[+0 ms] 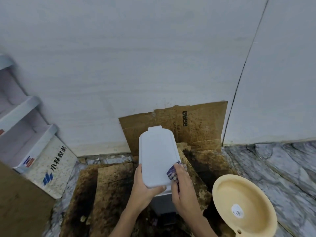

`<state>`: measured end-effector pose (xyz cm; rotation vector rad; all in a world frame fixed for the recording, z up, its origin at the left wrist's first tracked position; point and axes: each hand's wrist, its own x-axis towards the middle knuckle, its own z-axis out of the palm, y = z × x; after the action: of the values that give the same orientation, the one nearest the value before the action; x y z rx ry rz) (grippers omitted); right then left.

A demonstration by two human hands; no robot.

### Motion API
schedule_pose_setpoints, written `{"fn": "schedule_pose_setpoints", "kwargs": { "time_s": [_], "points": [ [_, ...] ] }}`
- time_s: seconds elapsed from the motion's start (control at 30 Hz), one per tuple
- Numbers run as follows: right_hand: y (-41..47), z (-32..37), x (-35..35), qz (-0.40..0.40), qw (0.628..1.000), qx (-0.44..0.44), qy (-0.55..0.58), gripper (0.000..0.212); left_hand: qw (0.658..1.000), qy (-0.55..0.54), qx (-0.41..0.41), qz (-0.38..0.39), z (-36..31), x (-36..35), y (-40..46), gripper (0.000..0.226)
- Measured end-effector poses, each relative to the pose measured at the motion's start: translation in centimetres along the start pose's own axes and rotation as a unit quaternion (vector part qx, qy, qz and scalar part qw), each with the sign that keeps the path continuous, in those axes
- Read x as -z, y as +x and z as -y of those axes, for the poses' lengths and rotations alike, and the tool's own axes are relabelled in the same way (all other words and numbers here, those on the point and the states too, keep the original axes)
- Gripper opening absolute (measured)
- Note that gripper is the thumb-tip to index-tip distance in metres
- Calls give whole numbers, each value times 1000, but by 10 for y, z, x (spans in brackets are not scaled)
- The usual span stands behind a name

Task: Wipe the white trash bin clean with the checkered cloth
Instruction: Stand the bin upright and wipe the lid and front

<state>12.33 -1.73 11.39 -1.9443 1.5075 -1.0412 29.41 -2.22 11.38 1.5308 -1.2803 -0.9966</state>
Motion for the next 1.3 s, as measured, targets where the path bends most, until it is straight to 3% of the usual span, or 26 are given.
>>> {"fn": "schedule_pose_setpoints", "kwargs": {
  "time_s": [0.13, 0.33, 0.63, 0.83, 1.03, 1.3],
  "points": [
    [42, 1, 8, -12, 999, -32, 37, 56, 1000, -19, -10, 7, 5, 0, 2, 108],
    [122, 2, 19, 6, 994, -79, 77, 19, 999, -17, -42, 7, 9, -4, 9, 105],
    [203, -8, 2, 62, 986, -141, 59, 35, 997, -23, -71, 13, 10, -5, 14, 104],
    [149, -10, 7, 3, 990, -114, 85, 25, 997, -6, -69, 15, 8, -2, 8, 103],
    [66, -18, 17, -5, 989, -113, 97, 41, 997, 29, -61, 27, 7, -1, 5, 106],
    [-4, -9, 22, -59, 980, -116, 151, 40, 995, 36, -77, 45, -13, -2, -5, 93]
  ]
}}
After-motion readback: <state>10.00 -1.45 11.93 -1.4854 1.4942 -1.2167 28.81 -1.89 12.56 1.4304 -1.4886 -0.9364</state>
